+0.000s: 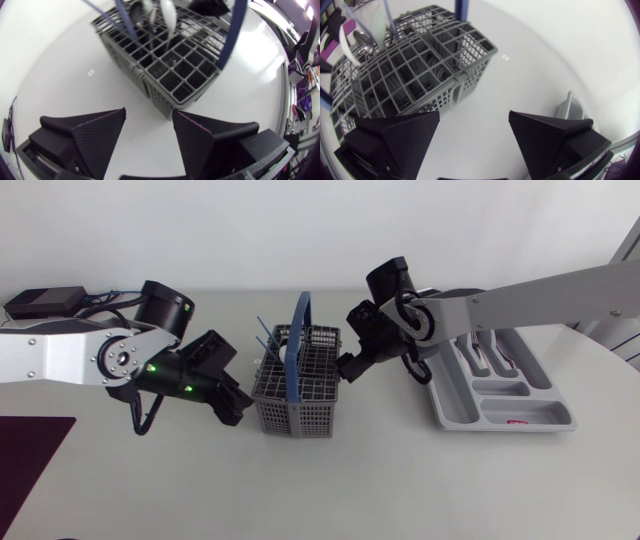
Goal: Unload the cutlery basket into the drawer organizer.
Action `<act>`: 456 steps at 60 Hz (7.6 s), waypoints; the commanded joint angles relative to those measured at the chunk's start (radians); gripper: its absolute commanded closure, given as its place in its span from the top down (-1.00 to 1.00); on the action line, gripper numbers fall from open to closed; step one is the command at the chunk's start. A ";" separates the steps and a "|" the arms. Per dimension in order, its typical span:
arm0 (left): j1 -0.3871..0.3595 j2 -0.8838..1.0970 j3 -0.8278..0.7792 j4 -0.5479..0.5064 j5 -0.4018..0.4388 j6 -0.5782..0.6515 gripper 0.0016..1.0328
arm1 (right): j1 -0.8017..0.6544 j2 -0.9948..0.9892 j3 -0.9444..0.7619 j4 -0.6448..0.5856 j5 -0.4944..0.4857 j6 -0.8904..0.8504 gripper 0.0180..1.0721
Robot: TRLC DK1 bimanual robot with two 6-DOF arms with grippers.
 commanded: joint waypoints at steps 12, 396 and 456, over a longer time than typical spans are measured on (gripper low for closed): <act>-0.167 -0.167 -0.043 -0.082 0.013 -0.017 0.61 | -0.038 -0.031 0.028 -0.022 0.037 0.026 0.90; -0.156 -0.041 -0.132 0.589 0.245 0.272 -0.76 | 0.146 -0.694 -0.608 -0.031 -0.144 -0.094 0.85; -0.141 -0.461 -0.115 0.363 0.245 0.194 -0.77 | 0.267 -0.824 -0.584 -0.086 -0.041 -0.074 0.85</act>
